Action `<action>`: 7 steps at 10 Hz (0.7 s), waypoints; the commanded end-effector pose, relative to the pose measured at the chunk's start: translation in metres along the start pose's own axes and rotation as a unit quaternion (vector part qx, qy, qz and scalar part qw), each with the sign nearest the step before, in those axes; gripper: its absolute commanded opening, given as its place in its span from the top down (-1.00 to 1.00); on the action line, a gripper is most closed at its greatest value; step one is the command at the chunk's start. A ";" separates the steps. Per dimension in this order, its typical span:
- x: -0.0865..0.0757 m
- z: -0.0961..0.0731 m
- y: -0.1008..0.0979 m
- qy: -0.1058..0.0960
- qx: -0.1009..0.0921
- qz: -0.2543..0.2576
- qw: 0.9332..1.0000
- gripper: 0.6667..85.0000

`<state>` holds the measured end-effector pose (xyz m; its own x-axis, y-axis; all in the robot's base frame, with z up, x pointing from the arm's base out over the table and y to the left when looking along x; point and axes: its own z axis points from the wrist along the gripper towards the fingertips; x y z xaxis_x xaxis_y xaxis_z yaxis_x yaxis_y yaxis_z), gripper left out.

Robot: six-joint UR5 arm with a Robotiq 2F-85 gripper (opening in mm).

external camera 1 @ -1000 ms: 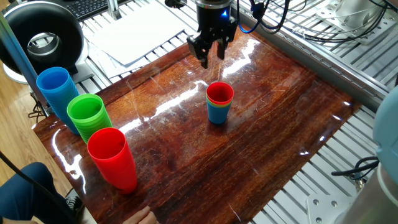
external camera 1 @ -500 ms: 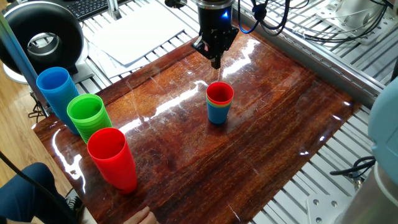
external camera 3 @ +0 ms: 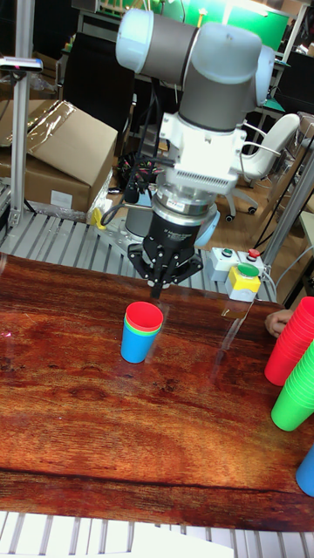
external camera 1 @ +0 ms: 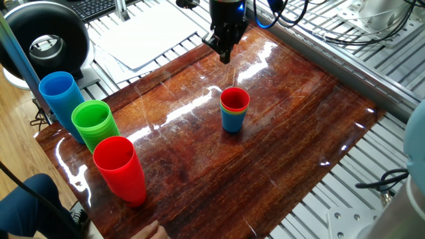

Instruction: Pick up the cup

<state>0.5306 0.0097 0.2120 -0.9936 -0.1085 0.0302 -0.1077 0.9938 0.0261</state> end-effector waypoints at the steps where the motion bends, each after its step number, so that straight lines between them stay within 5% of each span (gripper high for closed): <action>1: 0.020 -0.021 0.007 0.010 -0.008 -0.064 0.998 0.12; 3: 0.031 -0.008 0.001 0.005 -0.001 -0.076 0.997 0.10; 4: 0.032 0.007 0.003 -0.002 -0.006 -0.056 0.998 0.50; 7: 0.028 0.037 0.003 -0.011 -0.004 -0.037 0.999 0.68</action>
<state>0.5029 0.0059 0.1967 -0.9794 -0.2003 0.0268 -0.1998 0.9796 0.0215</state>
